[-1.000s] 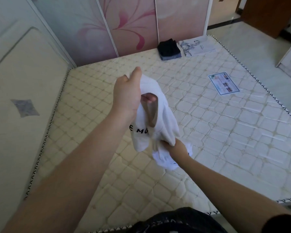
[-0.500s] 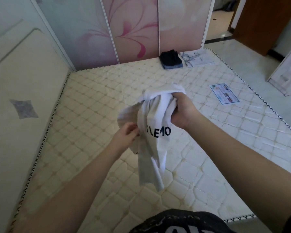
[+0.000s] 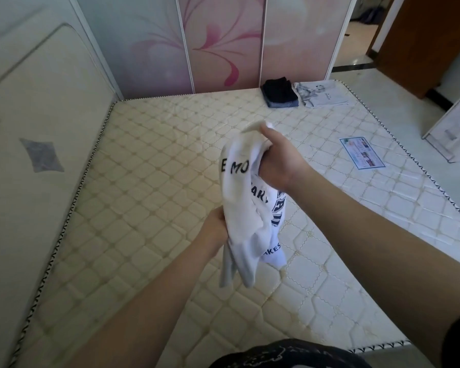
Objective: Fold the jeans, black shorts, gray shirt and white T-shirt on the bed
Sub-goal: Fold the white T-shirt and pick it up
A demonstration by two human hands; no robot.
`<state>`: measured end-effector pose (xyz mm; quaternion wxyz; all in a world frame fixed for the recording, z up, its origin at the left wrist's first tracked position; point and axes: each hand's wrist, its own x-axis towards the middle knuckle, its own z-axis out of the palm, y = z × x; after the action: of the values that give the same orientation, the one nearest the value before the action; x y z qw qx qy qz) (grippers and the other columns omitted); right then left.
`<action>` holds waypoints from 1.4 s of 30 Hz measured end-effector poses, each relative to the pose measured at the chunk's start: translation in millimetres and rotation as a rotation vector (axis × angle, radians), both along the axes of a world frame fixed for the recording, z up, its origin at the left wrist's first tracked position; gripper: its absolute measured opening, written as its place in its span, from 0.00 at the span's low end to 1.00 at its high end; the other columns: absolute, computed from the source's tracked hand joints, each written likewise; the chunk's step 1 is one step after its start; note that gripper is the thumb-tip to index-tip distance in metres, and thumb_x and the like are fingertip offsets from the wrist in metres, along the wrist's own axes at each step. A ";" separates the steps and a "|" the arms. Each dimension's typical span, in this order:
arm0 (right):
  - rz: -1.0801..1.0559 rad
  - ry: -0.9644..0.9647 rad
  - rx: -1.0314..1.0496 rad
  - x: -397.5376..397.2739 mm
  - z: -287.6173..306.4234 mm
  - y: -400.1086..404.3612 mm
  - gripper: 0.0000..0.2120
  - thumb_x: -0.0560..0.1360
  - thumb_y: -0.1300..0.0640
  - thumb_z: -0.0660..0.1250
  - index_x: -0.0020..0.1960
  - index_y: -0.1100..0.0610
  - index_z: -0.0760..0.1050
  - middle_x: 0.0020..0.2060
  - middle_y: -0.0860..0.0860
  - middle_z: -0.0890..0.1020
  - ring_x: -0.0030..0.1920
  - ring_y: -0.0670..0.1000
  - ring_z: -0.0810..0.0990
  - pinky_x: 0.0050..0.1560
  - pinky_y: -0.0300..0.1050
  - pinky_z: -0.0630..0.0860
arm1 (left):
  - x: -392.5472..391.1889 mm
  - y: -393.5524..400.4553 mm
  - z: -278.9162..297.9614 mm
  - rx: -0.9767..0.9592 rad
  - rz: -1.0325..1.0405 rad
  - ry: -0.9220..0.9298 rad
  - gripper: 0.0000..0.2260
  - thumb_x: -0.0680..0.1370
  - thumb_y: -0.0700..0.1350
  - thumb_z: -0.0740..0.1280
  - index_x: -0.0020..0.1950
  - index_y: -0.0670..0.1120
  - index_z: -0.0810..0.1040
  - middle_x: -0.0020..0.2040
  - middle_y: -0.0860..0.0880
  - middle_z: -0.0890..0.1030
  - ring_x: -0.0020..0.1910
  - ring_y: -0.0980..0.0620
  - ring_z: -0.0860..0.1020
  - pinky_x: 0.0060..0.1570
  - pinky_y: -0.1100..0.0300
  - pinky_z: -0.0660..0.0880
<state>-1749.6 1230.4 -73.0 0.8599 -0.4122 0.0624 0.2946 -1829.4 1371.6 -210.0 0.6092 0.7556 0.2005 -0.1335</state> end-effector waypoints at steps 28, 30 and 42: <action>-0.250 0.197 -0.202 -43.9 -76.6 -4.2 0.06 0.79 0.58 0.64 0.49 0.61 0.77 0.42 0.55 0.79 0.45 0.52 0.79 0.52 0.46 0.76 | 3.8 -6.7 -19.1 -0.368 -0.066 -0.128 0.16 0.80 0.53 0.61 0.67 0.53 0.73 0.63 0.47 0.79 0.61 0.48 0.79 0.63 0.49 0.73; -0.214 0.180 -0.042 -43.2 -69.1 -0.6 0.06 0.79 0.59 0.61 0.44 0.59 0.72 0.39 0.52 0.73 0.42 0.50 0.77 0.46 0.42 0.76 | -14.7 -13.7 -22.4 -0.166 -0.112 -0.328 0.28 0.75 0.63 0.64 0.72 0.58 0.63 0.72 0.53 0.69 0.70 0.52 0.70 0.68 0.52 0.69; -0.356 0.171 0.199 -34.5 -27.7 9.0 0.17 0.77 0.66 0.59 0.35 0.65 0.82 0.39 0.56 0.81 0.41 0.53 0.81 0.46 0.44 0.78 | 3.3 -38.4 -55.8 0.257 -0.096 -0.300 0.22 0.66 0.53 0.77 0.55 0.52 0.71 0.44 0.57 0.76 0.43 0.59 0.76 0.39 0.70 0.70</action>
<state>-1784.1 1239.4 -100.7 0.9263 -0.2814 0.1774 0.1767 -1826.1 1333.3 -265.8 0.5236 0.8473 0.0869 -0.0216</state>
